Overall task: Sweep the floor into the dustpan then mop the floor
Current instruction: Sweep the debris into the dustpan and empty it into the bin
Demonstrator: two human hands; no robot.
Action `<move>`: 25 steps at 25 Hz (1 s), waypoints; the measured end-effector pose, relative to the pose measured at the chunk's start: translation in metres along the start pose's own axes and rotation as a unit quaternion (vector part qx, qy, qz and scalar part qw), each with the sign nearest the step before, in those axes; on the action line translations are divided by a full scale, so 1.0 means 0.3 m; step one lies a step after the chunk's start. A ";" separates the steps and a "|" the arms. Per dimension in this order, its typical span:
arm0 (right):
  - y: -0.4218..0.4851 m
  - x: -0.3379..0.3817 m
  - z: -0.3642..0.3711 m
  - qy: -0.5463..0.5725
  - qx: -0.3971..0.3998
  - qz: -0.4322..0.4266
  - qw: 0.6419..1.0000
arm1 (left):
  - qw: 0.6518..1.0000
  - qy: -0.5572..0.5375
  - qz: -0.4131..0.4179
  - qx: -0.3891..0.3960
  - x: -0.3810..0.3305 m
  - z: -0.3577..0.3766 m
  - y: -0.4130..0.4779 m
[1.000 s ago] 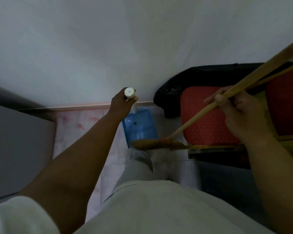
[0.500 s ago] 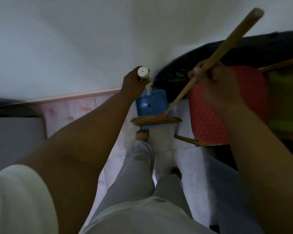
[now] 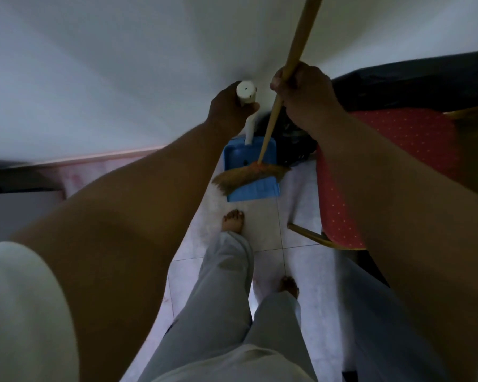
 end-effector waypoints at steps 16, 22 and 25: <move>0.151 -0.012 0.166 -0.078 0.034 0.004 0.996 | 0.990 0.064 0.033 -0.122 0.022 -0.063 0.033; 0.136 -0.044 0.190 -0.138 0.043 0.011 0.989 | 0.992 0.076 0.009 -0.100 0.046 -0.058 0.040; 0.111 -0.076 0.200 -0.171 0.046 0.029 0.984 | 0.994 0.079 0.005 -0.080 0.049 -0.050 0.033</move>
Point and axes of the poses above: each hand's wrist, its own y-axis towards the middle knuckle, its own z-axis out of the palm, x = y × z, the point moved 9 cm from there along y, towards the middle knuckle, and after that the axes turned 8 degrees about -y, right-handed, at the moved point
